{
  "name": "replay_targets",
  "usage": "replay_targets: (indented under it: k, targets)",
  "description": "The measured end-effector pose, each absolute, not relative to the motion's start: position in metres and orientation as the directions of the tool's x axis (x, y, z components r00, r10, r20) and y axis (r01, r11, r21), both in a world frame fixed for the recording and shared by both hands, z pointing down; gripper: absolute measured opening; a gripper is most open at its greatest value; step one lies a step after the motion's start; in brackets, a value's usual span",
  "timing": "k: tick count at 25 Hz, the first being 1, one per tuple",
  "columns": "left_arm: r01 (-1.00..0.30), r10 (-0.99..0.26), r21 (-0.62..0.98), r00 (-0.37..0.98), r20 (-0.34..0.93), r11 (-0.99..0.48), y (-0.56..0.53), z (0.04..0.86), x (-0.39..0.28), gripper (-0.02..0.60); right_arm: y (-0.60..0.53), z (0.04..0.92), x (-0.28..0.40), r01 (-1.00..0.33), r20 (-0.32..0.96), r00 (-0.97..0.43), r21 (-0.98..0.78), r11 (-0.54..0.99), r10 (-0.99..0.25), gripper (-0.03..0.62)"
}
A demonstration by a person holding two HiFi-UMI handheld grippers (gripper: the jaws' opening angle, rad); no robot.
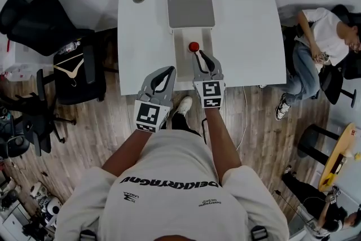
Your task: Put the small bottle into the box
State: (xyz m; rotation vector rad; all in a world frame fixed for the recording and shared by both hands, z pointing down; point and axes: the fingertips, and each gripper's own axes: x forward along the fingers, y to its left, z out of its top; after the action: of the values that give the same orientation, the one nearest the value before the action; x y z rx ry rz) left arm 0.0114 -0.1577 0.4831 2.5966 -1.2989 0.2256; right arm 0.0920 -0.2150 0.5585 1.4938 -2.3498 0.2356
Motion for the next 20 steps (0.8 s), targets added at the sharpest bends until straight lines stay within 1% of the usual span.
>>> replay_targets:
  k: [4, 7, 8, 16, 20]
  targets:
    - [-0.801, -0.768, 0.131, 0.597, 0.231, -0.584, -0.151, 0.48, 0.009, 0.008, -0.206, 0.551, 0.092, -0.903, 0.364, -0.379, 0.055, 0.425, -0.851, 0.055]
    - [-0.801, -0.77, 0.121, 0.598, 0.223, -0.587, -0.146, 0.475, 0.009, 0.008, -0.199, 0.543, 0.094, -0.904, 0.348, -0.376, 0.068, 0.423, -0.859, 0.0]
    - [-0.8, -0.77, 0.117, 0.598, 0.22, -0.588, -0.145, 0.473, 0.009, 0.008, -0.196, 0.54, 0.092, -0.902, 0.342, -0.379, 0.069, 0.425, -0.86, -0.006]
    - [-0.786, -0.761, 0.125, 0.617, 0.198, -0.605, -0.127, 0.461, 0.012, 0.008, -0.177, 0.522, 0.088, -0.901, 0.308, -0.389, 0.069, 0.428, -0.868, -0.006]
    - [-0.788, -0.766, 0.105, 0.615, 0.19, -0.607, -0.124, 0.457, 0.009, 0.008, -0.169, 0.518, 0.088, -0.906, 0.306, -0.391, 0.039, 0.422, -0.868, -0.005]
